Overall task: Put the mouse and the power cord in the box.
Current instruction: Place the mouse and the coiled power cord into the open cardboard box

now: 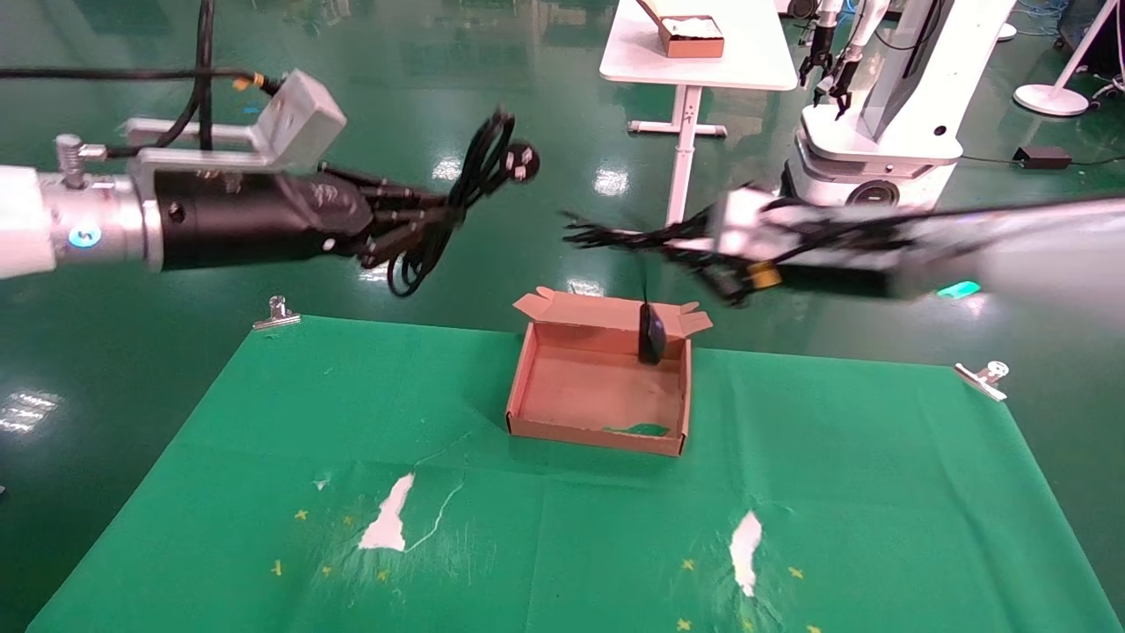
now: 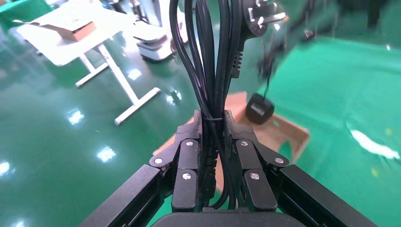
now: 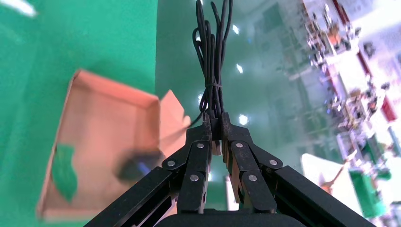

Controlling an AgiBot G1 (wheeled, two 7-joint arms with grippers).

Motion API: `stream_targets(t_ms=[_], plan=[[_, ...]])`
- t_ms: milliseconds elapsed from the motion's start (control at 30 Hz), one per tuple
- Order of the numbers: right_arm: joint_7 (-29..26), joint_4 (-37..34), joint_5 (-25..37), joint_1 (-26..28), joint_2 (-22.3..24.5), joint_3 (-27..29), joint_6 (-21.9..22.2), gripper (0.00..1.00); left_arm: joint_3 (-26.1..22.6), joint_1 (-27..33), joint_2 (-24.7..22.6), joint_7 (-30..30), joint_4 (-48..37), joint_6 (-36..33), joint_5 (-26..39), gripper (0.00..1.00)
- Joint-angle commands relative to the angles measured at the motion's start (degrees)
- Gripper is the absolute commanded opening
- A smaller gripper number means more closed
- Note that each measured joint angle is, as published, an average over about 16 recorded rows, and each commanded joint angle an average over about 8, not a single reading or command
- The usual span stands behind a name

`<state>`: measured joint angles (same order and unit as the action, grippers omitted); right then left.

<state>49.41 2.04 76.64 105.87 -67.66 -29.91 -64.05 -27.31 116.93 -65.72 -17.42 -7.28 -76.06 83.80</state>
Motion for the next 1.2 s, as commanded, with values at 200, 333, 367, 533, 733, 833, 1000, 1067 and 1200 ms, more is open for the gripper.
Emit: stream_targets(t_ms=[200,333,367,533,733,833,1000,1067,1200], plan=[[0.1,-2.9,-3.7,-6.4,-7.6,2.6,16.7,0.0,0.7,-0.7,-1.7,0.7,1.4,3.2,-1.1,0.0],[-0.1,-2.2,-4.6,-9.2,-9.7,3.2,24.4,0.0,0.2,-1.8,-1.7,-0.3,2.7,3.6,-0.5,0.0],[-0.1,-1.7,-4.7,-9.8,-9.9,3.2,25.2,0.0,0.1,-2.1,-1.7,-0.8,3.2,3.7,-0.2,0.0],[-0.3,0.6,-3.8,-12.5,-10.2,2.3,25.6,0.0,-1.1,-3.5,-2.4,-4.5,6.1,5.6,1.5,0.0],[-1.3,2.0,-2.5,-14.1,-10.1,0.8,24.6,0.64,-2.3,-5.1,-4.9,-9.5,8.5,12.4,3.2,0.0],[-2.1,2.4,-2.4,-14.3,-10.1,0.4,24.7,0.99,-2.8,-5.9,-6.6,-11.2,8.9,17.5,3.9,0.0],[-3.3,2.6,-2.7,-14.8,-10.0,0.0,24.7,1.0,-3.7,-7.4,-9.5,-13.4,9.0,25.0,5.4,0.0],[-3.7,2.5,-2.9,-15.0,-9.8,-0.1,24.6,1.0,-4.0,-8.2,-10.6,-14.1,9.4,26.9,5.8,0.0],[-3.8,1.9,-3.0,-15.1,-9.3,-0.2,25.1,1.0,-4.8,-11.0,-12.2,-15.0,11.8,28.6,6.2,0.0]])
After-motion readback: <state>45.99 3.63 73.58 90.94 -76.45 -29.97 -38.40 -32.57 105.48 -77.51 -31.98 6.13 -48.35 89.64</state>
